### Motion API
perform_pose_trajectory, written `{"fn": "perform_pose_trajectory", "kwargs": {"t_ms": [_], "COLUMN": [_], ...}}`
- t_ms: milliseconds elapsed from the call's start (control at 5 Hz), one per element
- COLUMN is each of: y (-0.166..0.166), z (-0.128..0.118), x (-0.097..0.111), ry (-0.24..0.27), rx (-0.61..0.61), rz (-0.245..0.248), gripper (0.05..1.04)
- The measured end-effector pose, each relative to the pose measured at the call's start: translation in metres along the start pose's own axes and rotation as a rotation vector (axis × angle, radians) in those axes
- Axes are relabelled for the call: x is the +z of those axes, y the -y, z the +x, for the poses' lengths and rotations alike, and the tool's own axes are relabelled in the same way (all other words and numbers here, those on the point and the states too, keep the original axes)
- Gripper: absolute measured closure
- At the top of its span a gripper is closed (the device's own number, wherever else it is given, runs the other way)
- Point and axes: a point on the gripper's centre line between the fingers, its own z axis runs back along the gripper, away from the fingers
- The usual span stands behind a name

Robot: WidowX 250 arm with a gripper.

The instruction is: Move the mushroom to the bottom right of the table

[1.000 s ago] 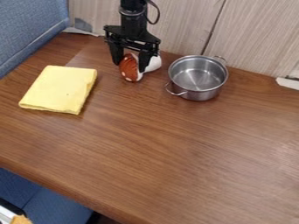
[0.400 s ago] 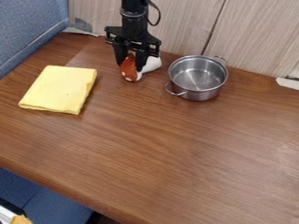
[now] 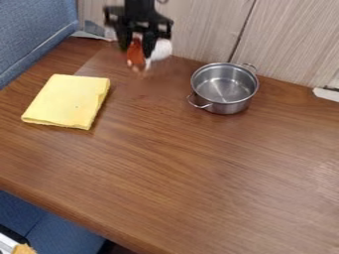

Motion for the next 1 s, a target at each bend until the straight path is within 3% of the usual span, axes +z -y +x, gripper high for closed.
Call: {"fn": "perform_pose_trajectory", "kwargs": {"t_ms": [200, 600, 800, 1000], "y": [0.003, 0.052, 0.071, 0.078], "z": [0.0, -0.06, -0.094, -0.124], "x": [0.036, 0.072, 0.079, 0.079], "ry": [0.06, 0.073, 0.078, 0.082], "rx": [0.033, -0.126, -0.219, -0.312], "rz": [-0.013, -0.081, -0.102, -0.08], "gripper": [0.575, 0.576, 0.575, 0.576]}}
